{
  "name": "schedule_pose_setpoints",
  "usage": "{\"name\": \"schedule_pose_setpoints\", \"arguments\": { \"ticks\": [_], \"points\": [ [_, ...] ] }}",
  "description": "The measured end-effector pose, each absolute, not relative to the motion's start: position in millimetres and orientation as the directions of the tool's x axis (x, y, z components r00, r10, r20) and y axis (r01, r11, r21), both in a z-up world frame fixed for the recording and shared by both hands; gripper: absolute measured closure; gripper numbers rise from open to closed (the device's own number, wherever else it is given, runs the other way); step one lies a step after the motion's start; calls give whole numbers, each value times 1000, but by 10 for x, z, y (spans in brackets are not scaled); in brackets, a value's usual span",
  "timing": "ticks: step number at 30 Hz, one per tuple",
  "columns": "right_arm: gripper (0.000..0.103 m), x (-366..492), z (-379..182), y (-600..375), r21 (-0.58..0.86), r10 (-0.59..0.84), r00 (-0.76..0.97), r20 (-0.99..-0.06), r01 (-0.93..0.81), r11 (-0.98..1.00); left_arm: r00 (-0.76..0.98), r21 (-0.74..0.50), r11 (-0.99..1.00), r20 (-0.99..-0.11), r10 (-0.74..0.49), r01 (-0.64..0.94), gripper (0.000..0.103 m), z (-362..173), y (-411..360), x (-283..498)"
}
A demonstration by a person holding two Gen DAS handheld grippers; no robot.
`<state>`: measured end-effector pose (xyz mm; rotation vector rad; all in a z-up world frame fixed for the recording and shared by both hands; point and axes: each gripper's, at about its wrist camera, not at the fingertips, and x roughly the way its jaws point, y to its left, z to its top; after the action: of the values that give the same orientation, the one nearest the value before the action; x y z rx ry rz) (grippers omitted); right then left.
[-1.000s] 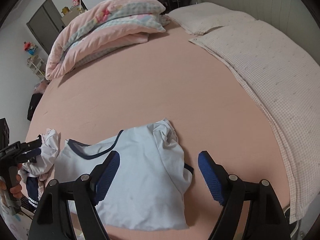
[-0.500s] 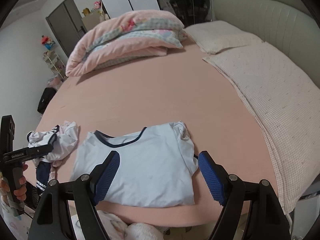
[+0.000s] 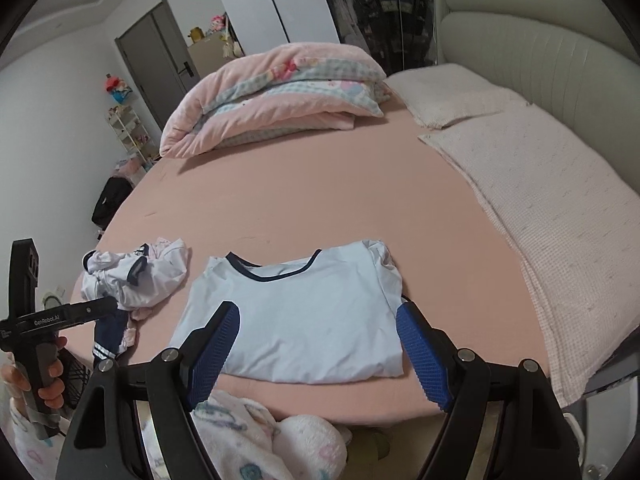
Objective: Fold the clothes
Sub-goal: 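Open both grippers and release the folded shirt, then move both open grippers to the hem edge of the folded shirt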
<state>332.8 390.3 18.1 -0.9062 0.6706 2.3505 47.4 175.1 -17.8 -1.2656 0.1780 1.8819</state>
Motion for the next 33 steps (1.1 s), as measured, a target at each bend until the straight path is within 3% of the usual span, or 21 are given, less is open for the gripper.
{"name": "schedule_pose_setpoints", "arguments": {
  "ticks": [17,27,33],
  "points": [
    [22,3479,-229,3383,-82,420,-489,-764,-573,-816,-267,-122,-634,-835,481,-764,23,-490,1454,594],
    [22,3460,-381,3478,-48,374,-525,-765,-533,-845,-306,30,-496,-819,486,-868,23,-702,1681,730],
    [22,3175,-647,3531,-140,387,-477,-789,-473,-870,-299,108,-424,-859,416,-899,23,-1122,1918,728]
  ]
}}
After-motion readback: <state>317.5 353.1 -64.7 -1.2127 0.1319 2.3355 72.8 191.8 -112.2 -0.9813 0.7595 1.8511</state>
